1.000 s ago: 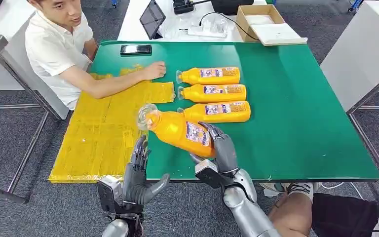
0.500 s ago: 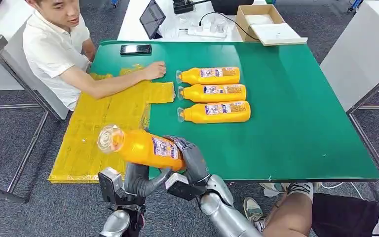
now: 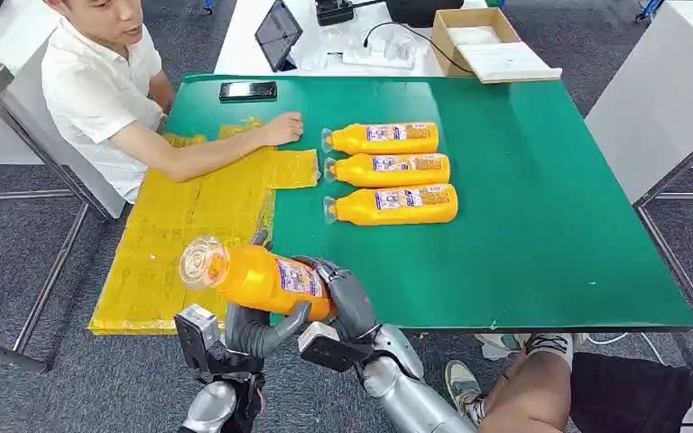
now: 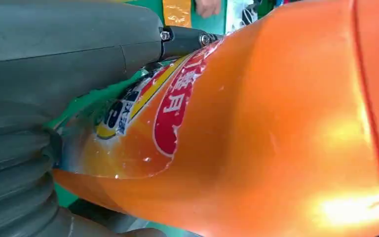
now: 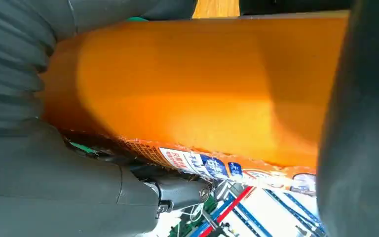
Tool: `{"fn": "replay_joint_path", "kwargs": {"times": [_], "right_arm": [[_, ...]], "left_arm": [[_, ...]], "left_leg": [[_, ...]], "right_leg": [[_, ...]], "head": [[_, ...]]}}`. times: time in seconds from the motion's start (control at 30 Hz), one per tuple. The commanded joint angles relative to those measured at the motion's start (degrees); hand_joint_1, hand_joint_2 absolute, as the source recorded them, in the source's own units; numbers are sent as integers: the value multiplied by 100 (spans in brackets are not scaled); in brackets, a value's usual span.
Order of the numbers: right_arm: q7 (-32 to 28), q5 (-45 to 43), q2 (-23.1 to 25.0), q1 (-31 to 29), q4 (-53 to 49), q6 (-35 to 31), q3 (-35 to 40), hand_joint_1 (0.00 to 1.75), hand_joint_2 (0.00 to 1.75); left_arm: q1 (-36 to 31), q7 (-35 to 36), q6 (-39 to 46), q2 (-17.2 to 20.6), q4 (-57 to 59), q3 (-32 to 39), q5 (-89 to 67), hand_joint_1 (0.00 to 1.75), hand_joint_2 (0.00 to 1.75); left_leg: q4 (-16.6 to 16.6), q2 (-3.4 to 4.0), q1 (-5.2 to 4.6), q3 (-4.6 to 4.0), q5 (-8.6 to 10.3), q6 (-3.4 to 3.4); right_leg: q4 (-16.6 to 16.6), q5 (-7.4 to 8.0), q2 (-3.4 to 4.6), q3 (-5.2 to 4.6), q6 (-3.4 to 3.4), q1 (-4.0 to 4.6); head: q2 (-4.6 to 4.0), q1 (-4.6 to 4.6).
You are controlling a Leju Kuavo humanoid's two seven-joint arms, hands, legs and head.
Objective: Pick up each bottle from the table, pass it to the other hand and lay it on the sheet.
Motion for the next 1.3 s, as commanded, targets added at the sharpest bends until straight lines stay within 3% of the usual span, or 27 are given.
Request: {"fn": "replay_joint_path", "kwargs": {"times": [0.03,0.13,0.17,0.2,0.3,0.67,0.7,0.77,0.9,0.93,1.03,1.2,1.3], "right_arm": [[-19,-51,157,-214,704,188,491,175,175],[-69,-49,185,-244,790,220,563,175,175],[-106,-72,191,-256,798,209,571,175,175],[-137,-90,183,-266,763,209,591,175,175],[-120,-135,141,-236,598,231,640,175,175],[-155,-230,69,-92,382,304,679,171,175],[-161,-233,64,-86,366,291,675,148,175],[-167,-314,63,-81,298,278,608,7,175],[-137,-399,-45,-61,48,224,503,0,175],[-132,-408,-77,-43,-21,206,474,0,0],[-180,-378,-187,55,-307,89,410,0,0],[-356,-93,-405,529,-1192,-461,323,0,0],[-326,151,-533,727,-1629,-767,321,0,0]], "left_arm": [[-318,-156,-99,47,268,30,197,0,175],[-376,-165,-137,80,289,0,182,2,175],[-411,-159,-152,90,353,-17,170,168,175],[-441,-149,-186,106,430,-50,143,175,175],[-472,-20,-505,130,615,-78,261,175,175],[-400,238,-1099,180,620,39,729,175,175],[-403,248,-1142,189,625,39,750,175,175],[-452,311,-1278,215,707,86,861,175,175],[-569,330,-1389,246,863,179,929,175,175],[-571,341,-1375,260,860,217,930,175,175],[-567,295,-1102,318,815,379,776,175,175],[-728,10,846,444,975,546,-880,175,175],[-791,-35,1269,437,855,712,-1268,175,175]], "left_leg": [[-6,4,3,23,-6,-8],[-10,11,11,70,-24,-22],[-12,8,11,66,-21,-21],[-12,3,10,60,-18,-18],[-7,0,3,19,-3,-7],[-7,5,5,41,-13,-13],[-8,4,6,45,-14,-14],[-6,4,6,34,-11,-12],[-6,3,6,39,-12,-14],[-9,2,6,48,-14,-17],[-6,2,2,25,-6,-9],[-6,-6,2,14,-2,-7],[-4,1,5,16,-6,-10]], "right_leg": [[-4,-7,-3,22,-9,4],[-8,-25,-8,69,-25,15],[-9,-23,-11,65,-24,14],[-10,-21,-15,61,-22,14],[-6,-5,-8,19,-8,4],[-5,-15,-8,39,-15,7],[-5,-17,-9,43,-16,9],[-6,-12,-8,34,-14,8],[-4,-14,-11,38,-16,9],[-4,-18,-13,46,-19,9],[-4,-9,-8,24,-10,4],[-4,-4,-12,15,-9,3],[-3,-5,-7,16,-11,6]], "head": [[0,0],[0,-2],[0,0],[0,-2],[0,0],[0,0],[0,-2],[0,0],[0,-2],[0,2],[0,0],[0,-2],[0,-4]]}}
